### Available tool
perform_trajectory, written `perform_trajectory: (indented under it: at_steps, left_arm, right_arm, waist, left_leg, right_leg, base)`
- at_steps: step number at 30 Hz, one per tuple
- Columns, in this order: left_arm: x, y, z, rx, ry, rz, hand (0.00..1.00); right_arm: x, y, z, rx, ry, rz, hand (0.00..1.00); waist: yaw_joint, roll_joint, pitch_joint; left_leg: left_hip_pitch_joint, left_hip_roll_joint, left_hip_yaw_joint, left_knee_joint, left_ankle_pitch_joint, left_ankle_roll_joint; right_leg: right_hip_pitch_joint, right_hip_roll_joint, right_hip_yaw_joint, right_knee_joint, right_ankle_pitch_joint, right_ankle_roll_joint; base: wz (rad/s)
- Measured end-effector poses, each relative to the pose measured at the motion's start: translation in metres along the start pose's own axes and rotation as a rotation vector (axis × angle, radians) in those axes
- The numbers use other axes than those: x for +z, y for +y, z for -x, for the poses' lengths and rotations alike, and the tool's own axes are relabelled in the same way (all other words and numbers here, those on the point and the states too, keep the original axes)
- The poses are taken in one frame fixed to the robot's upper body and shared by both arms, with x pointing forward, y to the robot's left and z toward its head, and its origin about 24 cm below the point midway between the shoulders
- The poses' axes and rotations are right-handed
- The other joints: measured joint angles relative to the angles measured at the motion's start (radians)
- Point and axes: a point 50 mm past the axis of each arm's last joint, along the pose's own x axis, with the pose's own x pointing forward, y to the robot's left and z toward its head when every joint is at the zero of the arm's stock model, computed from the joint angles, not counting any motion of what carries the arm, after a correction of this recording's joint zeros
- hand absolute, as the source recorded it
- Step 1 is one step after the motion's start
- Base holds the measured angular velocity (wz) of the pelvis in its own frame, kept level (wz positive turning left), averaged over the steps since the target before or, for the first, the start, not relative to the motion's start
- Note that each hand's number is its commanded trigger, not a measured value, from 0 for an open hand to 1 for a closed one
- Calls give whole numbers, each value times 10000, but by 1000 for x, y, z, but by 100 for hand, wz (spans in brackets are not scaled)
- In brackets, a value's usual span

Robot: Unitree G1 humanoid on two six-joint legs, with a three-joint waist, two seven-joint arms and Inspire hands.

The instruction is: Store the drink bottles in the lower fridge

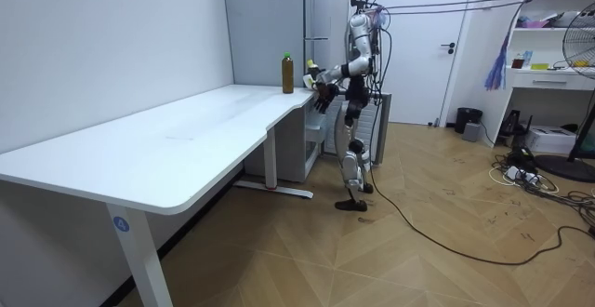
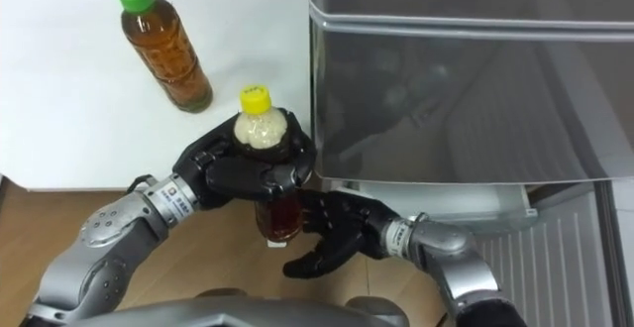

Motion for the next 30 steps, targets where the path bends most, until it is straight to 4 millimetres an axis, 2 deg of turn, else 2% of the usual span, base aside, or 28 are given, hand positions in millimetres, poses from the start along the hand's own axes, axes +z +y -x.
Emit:
perform_trajectory:
  at_steps: [13,24,30]
  left_arm:
    - [-5,-1,-1,132,221,19,100]
    - [-13,-11,-3,-443,659,-155,100]
    - [-15,-15,-4,-684,763,-138,100]
  right_arm:
    - [0,5,0,759,10,-232,0]
    - [1,11,-6,1043,114,-55,0]
    - [2,12,-8,1138,93,-46,0]
  waist:
    - [-13,146,-67]
    - [6,55,-29]
    - [-19,-3,-48]
  left_leg:
    - [-174,42,-16,140,0,13]
    - [-182,33,3,146,11,30]
    - [-248,42,26,163,11,30]
  right_leg:
    - [-167,12,-21,205,14,-23]
    - [-190,-5,-18,238,14,-23]
    - [-223,-5,-23,238,14,-23]
  base:
    - [0]
    - [0]
    - [0]
